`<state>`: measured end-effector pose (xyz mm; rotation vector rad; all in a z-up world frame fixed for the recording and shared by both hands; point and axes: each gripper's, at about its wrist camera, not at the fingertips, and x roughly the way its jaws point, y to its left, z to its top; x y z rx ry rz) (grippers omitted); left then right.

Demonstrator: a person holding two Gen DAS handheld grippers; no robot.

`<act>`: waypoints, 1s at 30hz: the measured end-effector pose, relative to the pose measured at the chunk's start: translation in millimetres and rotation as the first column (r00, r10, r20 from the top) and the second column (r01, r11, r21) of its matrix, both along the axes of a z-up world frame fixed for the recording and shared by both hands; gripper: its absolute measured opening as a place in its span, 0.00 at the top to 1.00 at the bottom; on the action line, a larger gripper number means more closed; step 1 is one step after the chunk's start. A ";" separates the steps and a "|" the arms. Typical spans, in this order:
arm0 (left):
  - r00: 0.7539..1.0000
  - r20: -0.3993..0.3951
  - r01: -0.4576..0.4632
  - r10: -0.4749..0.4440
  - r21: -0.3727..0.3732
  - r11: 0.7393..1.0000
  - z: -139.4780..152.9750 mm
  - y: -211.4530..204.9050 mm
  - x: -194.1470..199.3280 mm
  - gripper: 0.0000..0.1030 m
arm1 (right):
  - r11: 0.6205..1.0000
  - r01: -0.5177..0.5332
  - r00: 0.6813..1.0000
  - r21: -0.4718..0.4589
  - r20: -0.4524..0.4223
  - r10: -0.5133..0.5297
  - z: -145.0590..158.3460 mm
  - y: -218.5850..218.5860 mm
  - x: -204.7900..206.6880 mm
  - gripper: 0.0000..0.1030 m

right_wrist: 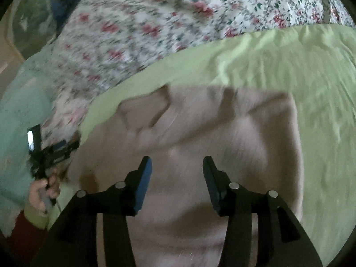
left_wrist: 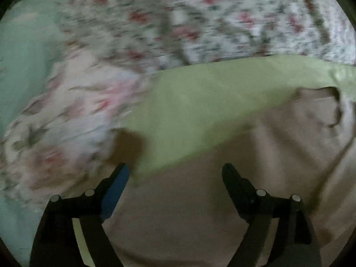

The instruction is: Fold small clothes

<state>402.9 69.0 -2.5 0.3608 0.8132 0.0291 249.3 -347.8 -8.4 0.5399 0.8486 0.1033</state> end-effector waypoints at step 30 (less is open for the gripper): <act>0.905 0.080 0.384 -0.417 -0.572 0.725 74.2 -102.6 -111.9 0.93 | 0.998 0.032 0.999 0.046 -0.042 -0.031 -5.1 26.0 -110.1 0.50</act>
